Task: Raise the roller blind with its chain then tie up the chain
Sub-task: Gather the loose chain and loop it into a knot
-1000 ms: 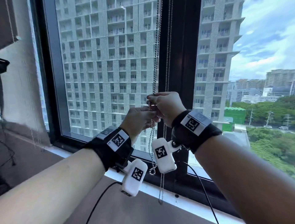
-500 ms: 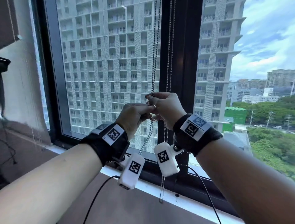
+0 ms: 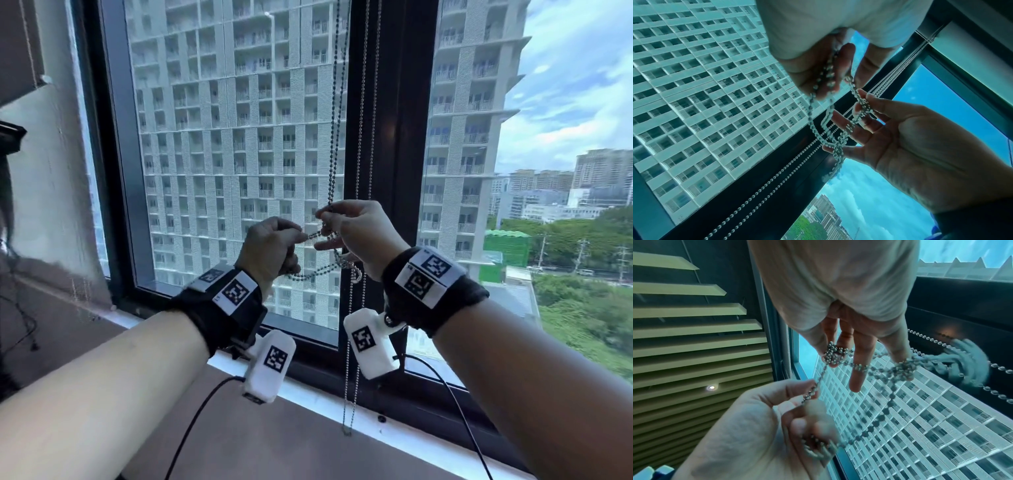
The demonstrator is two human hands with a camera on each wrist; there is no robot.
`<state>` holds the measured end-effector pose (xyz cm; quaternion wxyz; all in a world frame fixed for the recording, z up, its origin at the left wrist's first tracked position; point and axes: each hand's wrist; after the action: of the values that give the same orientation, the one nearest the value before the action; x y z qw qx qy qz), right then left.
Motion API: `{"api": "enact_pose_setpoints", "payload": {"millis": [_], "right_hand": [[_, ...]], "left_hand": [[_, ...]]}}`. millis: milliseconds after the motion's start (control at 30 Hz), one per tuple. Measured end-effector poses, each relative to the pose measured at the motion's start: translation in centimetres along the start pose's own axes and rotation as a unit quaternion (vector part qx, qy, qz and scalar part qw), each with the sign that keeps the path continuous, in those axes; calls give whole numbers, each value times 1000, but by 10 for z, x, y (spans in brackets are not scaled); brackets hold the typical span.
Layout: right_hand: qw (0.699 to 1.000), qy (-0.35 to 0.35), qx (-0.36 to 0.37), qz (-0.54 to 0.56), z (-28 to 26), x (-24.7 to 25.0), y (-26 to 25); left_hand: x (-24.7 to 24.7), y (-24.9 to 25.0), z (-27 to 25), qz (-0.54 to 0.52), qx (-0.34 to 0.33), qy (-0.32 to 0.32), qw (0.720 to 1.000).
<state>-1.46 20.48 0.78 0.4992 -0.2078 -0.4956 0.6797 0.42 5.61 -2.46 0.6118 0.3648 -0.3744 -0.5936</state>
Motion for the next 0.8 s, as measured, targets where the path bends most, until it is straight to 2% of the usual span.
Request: {"api": "enact_pose_setpoints", "payload": {"millis": [100, 167, 300, 433, 533, 633, 800], "right_hand": [[996, -17, -17, -85, 3, 2, 4], [987, -24, -27, -159, 7, 1, 8], [976, -44, -43, -207, 10, 4, 6], [962, -41, -31, -267, 7, 13, 1], [956, -38, -30, -290, 8, 18, 0], [959, -46, -37, -276, 11, 18, 3], [958, -51, -35, -279, 11, 11, 6]], "left_hand": [[-2, -3, -1, -56, 31, -49, 997], [-4, -5, -2, -54, 46, -93, 993], [-3, -15, -1, 65, 64, -125, 988], [2, -31, -11, 182, 99, -193, 959], [7, -43, -14, 235, 116, -203, 943], [5, -45, -14, 194, 109, -184, 957], [-9, -30, -8, 45, 86, -159, 982]]}}
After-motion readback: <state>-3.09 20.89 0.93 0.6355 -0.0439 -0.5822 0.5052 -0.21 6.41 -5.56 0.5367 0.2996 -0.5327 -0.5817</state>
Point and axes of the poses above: each hand's wrist, its own z-axis towards the middle knuckle, its own x-axis out of the back of the hand, y = z × x, and after that the axes turned 14 degrees about -y, right-handed
